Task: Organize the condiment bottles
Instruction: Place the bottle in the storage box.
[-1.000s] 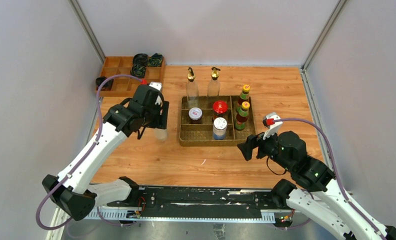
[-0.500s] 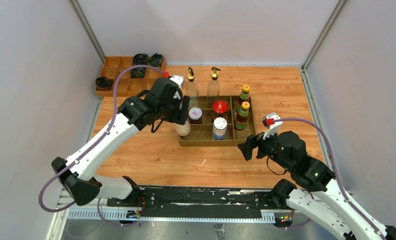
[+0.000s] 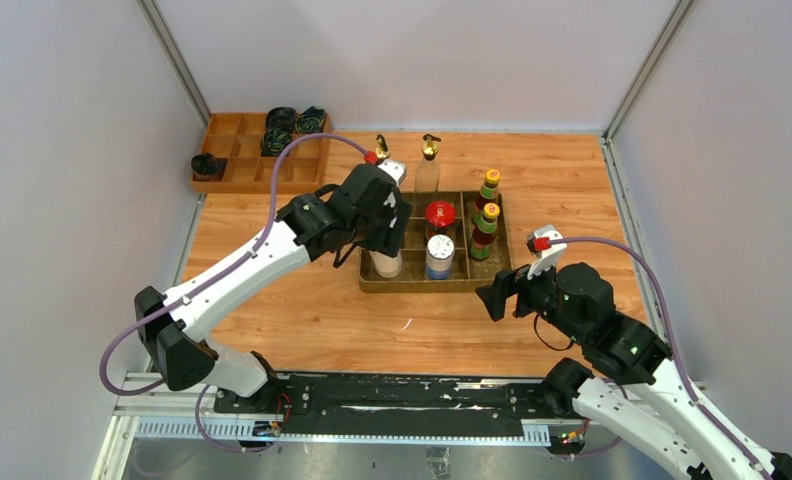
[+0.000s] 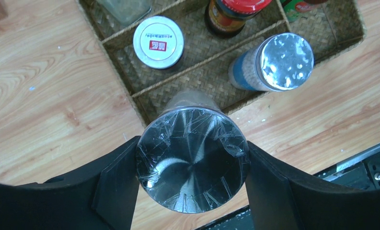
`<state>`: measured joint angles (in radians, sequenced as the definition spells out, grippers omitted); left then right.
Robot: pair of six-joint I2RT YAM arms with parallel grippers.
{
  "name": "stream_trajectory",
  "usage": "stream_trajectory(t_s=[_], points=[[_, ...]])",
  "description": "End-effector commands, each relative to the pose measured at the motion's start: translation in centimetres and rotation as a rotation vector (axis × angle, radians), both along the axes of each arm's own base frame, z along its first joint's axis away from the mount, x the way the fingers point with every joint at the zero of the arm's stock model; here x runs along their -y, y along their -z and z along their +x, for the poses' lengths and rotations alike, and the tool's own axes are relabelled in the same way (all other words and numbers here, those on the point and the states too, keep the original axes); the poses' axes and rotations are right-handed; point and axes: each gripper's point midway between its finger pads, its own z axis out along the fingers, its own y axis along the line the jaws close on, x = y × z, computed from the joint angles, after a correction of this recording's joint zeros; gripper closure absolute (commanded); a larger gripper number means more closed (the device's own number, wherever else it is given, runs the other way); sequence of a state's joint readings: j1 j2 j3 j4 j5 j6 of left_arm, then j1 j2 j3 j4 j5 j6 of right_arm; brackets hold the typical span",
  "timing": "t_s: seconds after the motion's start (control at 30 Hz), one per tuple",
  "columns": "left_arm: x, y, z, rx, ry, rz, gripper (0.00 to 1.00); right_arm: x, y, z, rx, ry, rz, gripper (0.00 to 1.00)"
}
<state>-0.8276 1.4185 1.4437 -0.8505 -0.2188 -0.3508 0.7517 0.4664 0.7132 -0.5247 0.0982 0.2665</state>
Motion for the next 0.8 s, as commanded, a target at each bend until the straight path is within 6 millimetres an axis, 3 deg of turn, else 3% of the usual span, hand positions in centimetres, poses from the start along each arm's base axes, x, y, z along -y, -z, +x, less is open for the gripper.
stream_trajectory(t_s=[0.0, 0.77], points=[[1.5, -2.3, 1.7, 0.105, -0.001, -0.064, 0.44, 0.5, 0.4, 0.0, -0.008, 0.024, -0.006, 0.1], [1.9, 2.7, 2.4, 0.06, -0.008, 0.009, 0.44, 0.5, 0.5, 0.0, -0.01, 0.02, -0.014, 0.1]])
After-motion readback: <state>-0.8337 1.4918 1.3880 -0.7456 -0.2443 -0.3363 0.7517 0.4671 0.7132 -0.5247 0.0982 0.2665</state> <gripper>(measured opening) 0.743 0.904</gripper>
